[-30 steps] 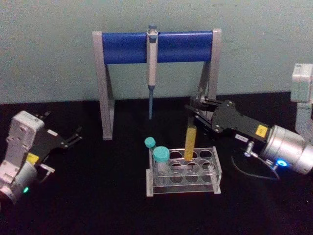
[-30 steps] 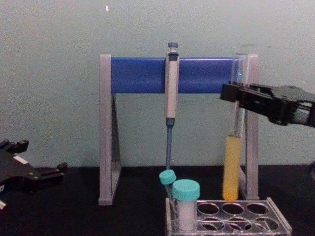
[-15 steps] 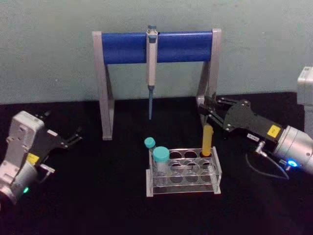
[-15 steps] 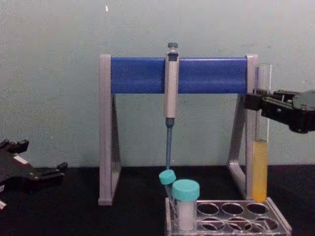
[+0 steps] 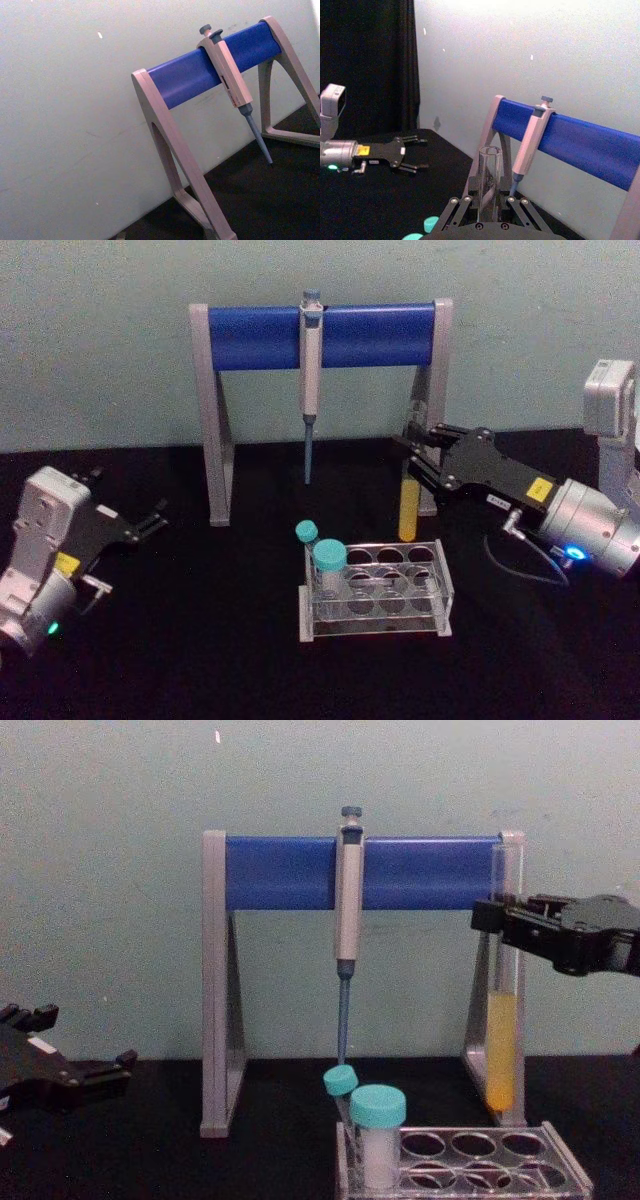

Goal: Pick up the test tube from the test tube rack, shake it, then place it back into the test tube rack.

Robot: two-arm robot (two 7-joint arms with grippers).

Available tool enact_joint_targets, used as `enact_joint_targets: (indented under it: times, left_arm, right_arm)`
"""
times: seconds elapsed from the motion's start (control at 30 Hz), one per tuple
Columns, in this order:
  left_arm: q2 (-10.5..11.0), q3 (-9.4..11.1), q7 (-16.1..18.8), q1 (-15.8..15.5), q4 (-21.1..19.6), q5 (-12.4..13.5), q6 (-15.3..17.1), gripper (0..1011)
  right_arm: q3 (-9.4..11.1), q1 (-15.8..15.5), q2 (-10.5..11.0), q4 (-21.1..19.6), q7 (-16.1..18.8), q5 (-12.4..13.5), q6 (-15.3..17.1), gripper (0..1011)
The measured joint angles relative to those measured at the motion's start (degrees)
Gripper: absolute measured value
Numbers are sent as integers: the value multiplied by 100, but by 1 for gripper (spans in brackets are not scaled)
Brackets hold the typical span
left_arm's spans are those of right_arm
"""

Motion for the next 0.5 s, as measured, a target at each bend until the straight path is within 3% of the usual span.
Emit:
enact_joint_targets:
  times: [0.5]
  left_arm:
    - [0, 0, 0, 0, 0, 0, 0, 1001]
  right_arm:
    - [-132, 160, -224, 431, 270, 145, -170, 235]
